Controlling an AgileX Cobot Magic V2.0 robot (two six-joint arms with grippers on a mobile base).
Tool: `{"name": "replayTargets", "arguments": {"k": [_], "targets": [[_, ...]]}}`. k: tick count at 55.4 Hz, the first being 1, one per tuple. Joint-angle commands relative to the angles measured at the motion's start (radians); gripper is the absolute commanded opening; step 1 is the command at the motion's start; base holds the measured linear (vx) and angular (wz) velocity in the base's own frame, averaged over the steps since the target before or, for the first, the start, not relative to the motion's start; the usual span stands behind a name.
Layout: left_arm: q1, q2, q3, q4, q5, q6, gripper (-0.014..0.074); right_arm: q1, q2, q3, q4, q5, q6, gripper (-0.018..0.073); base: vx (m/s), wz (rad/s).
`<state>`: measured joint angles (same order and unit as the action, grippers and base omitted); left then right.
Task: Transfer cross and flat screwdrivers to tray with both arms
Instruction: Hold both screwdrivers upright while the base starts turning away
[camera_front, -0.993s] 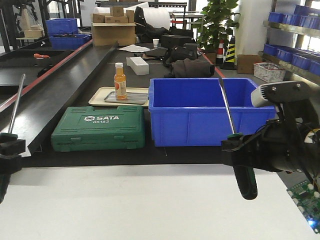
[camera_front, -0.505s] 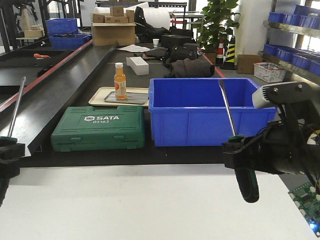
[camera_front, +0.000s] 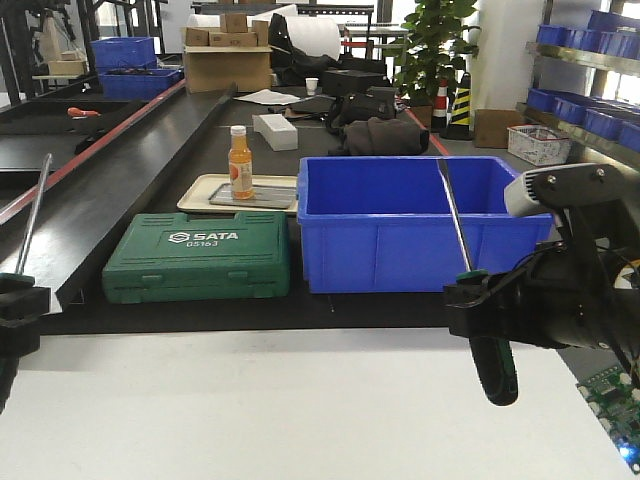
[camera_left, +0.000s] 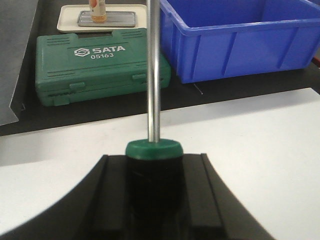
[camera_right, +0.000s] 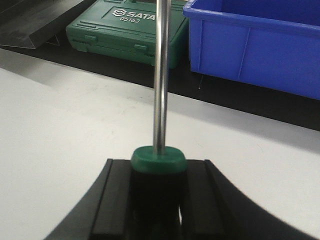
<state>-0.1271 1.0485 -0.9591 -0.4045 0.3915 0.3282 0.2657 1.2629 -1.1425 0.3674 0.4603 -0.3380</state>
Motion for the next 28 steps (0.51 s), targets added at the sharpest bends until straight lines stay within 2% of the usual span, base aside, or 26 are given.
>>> {"name": "replayTargets", "arguments": {"k": [1,28], "targets": [[-0.005,-0.017,-0.028,-0.020,-0.084,-0.004,-0.0006,0.001,-0.032,-0.032,0.009,-0.077,-0.006,-0.0008,0.00,0.00],[-0.005,-0.017,-0.028,-0.020,-0.084,-0.004,-0.0006,0.001,-0.032,-0.032,0.009,-0.077,-0.006,-0.0008,-0.06,0.03]]}}
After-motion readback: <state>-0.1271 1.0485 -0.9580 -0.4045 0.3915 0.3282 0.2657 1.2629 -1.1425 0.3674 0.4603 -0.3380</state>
